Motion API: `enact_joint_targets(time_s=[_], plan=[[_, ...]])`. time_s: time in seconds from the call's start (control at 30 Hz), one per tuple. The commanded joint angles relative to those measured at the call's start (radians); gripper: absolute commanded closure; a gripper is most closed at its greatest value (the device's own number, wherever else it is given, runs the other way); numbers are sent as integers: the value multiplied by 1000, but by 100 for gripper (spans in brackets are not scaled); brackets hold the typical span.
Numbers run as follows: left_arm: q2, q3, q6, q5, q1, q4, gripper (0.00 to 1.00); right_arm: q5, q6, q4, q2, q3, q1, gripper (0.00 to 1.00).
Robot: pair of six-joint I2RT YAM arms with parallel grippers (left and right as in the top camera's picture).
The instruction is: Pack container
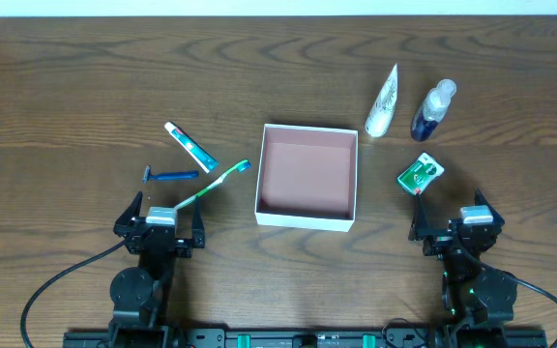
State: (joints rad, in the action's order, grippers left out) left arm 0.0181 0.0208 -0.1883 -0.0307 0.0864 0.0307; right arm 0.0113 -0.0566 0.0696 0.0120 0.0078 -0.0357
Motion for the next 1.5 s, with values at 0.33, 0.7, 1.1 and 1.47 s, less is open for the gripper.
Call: enact_joint_targets(time_s=[0.33, 0.7, 1.1, 1.47], plan=[[5, -17, -13, 8, 2, 39, 2, -3, -12, 5, -5, -2, 6, 1], [5, -17, -13, 8, 2, 39, 2, -3, -12, 5, -5, -2, 6, 1], [5, -17, -13, 8, 2, 39, 2, 127, 90, -96, -4, 25, 6, 1], [5, -17, -13, 8, 2, 39, 2, 159, 76, 216, 425, 564, 6, 1]])
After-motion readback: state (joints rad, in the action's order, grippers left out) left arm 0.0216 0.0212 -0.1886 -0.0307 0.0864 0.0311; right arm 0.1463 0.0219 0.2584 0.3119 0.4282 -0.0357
